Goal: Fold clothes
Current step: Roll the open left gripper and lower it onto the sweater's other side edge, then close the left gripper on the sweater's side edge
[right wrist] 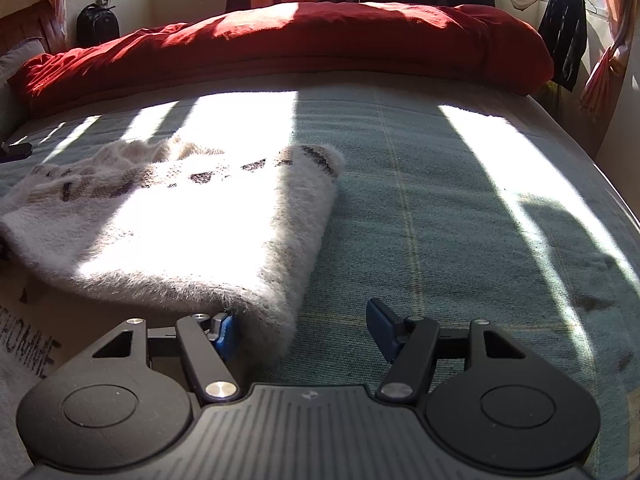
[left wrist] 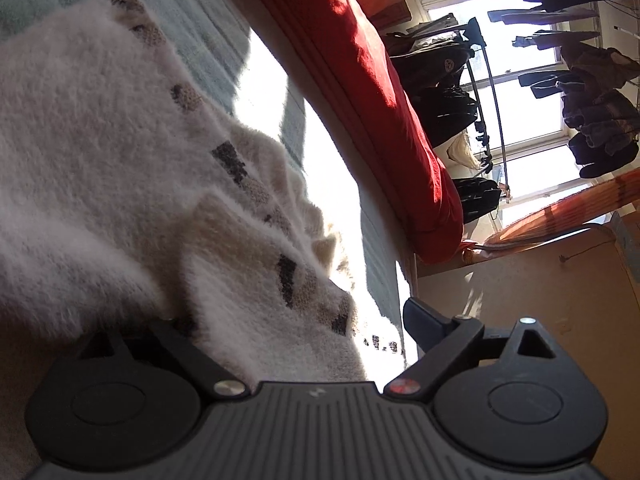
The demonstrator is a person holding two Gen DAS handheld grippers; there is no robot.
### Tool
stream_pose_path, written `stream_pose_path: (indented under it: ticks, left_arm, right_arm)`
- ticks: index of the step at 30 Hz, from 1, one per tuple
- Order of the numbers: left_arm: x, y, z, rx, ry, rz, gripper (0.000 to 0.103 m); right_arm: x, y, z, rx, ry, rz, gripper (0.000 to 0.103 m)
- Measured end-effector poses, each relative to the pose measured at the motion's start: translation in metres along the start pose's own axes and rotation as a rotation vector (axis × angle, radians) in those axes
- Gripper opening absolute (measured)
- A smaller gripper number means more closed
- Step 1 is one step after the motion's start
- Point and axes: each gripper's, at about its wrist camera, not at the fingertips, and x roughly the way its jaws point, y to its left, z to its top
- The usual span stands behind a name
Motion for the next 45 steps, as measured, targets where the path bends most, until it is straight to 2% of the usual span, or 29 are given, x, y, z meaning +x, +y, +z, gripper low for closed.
stream_pose_path:
  ticks: [3, 5, 7, 8, 9, 11, 14, 16, 18, 21, 25, 29, 37, 41, 45]
  left_arm:
    - [-0.004, -0.009, -0.003, 0.032, -0.009, 0.019, 0.062]
    - [-0.005, -0.024, -0.007, 0.116, 0.022, 0.015, 0.06]
    - [0.004, -0.026, -0.006, 0.145, 0.073, 0.097, 0.045]
    - [0.009, -0.026, -0.005, 0.154, 0.1, 0.147, 0.021]
    - [0.015, -0.026, -0.004, 0.162, 0.127, 0.197, 0.004]
    - [0.018, -0.039, -0.006, 0.256, 0.14, 0.256, 0.006]
    - [0.011, -0.075, -0.011, 0.446, 0.126, 0.296, 0.006]
    - [0.003, -0.098, -0.009, 0.531, 0.104, 0.275, 0.005]
    - [-0.004, -0.111, -0.002, 0.571, 0.087, 0.25, 0.006]
    - [-0.003, -0.105, 0.007, 0.565, 0.083, 0.276, 0.006]
    - [0.01, -0.052, 0.011, 0.439, 0.143, 0.34, 0.008]
    - [0.007, -0.02, 0.009, 0.349, 0.151, 0.291, 0.014]
    - [-0.014, -0.036, 0.017, 0.368, 0.165, 0.307, 0.015]
    - [-0.017, -0.028, 0.013, 0.333, 0.192, 0.341, 0.02]
    - [-0.039, -0.012, 0.003, 0.242, 0.166, 0.295, 0.023]
  right_arm:
    - [0.0, 0.0, 0.0, -0.001, -0.001, -0.001, 0.068]
    - [0.0, 0.001, 0.0, -0.001, -0.002, -0.001, 0.068]
    - [0.0, 0.001, 0.0, -0.001, -0.002, -0.002, 0.068]
    - [0.0, 0.001, 0.0, -0.002, -0.002, -0.002, 0.068]
    - [0.0, 0.001, 0.0, -0.002, -0.003, -0.003, 0.068]
    - [-0.001, 0.002, 0.0, -0.003, -0.004, -0.004, 0.068]
    - [-0.004, 0.004, -0.001, -0.015, -0.014, -0.011, 0.068]
    - [-0.005, 0.006, -0.001, -0.025, -0.023, -0.02, 0.068]
    - [-0.008, 0.01, 0.0, -0.044, -0.043, -0.032, 0.068]
    - [-0.009, 0.019, -0.001, -0.087, -0.066, -0.058, 0.068]
    - [-0.006, 0.034, -0.01, -0.21, -0.076, -0.133, 0.068]
    - [-0.008, 0.043, -0.019, -0.335, -0.094, -0.214, 0.068]
    - [-0.041, 0.031, -0.019, -0.309, -0.078, -0.094, 0.067]
    - [-0.047, 0.032, -0.019, -0.254, -0.085, -0.07, 0.067]
    - [-0.053, 0.037, -0.016, -0.237, -0.085, -0.039, 0.067]
